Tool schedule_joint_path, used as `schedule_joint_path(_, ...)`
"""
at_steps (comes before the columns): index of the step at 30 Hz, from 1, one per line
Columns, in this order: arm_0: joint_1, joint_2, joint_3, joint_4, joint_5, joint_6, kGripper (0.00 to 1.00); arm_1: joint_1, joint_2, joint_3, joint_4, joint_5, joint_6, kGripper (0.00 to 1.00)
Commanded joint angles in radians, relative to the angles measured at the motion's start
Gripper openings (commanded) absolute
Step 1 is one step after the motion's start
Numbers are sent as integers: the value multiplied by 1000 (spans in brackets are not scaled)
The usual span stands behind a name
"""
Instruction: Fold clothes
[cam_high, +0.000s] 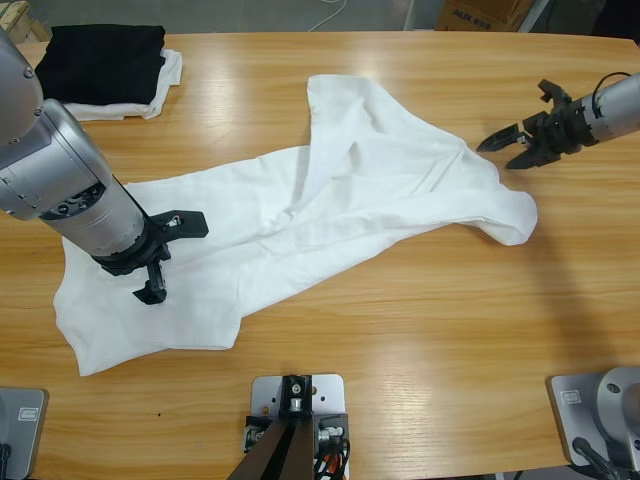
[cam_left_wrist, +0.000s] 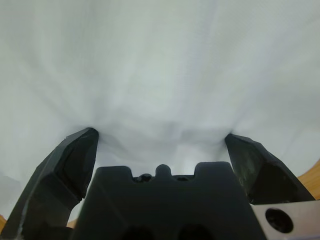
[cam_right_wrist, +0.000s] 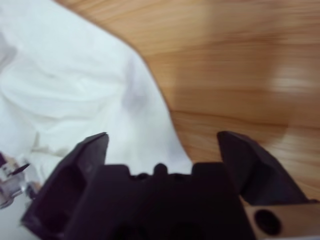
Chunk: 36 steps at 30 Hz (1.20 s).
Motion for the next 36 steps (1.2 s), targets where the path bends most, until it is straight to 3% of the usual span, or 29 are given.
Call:
schedule_joint_path(1, -20, 89, 64, -28, -27, -2, 950, -11, 122, 54, 3, 94, -61, 595)
schedule_joint_path(3, -20, 89, 64, -28, -27, -2, 950, -11, 132, 59, 4, 107, -68, 592)
schedule_joint_path(4, -20, 89, 64, -28, -27, -2, 950, -11, 135, 59, 5, 107, -73, 514)
schedule_joint_path(5, -20, 88, 64, -28, -27, -2, 950, -12, 138, 58, 5, 108, -83, 359)
schedule_joint_path(6, -20, 87, 64, -28, -27, -2, 950, -19, 145, 57, 5, 113, -101, 128)
schedule_joint_path(7, -20, 87, 64, -28, -27, -2, 950, -26, 151, 55, 4, 121, -114, 6)
schedule_joint_path(15, -20, 86, 64, -28, -27, -2, 950, -40, 107, 39, -2, 99, -204, 0)
schedule_joint_path(23, -76, 89, 64, -28, -43, 18, 950, -14, -58, 40, 44, -129, -117, 0)
schedule_joint_path(28, -95, 86, 64, -28, -52, 28, 950, 44, -115, -3, 273, -332, 47, 0)
schedule_joint_path(36, -97, 80, 68, -28, -62, 37, 950, 47, -103, -8, 380, -451, 137, 0)
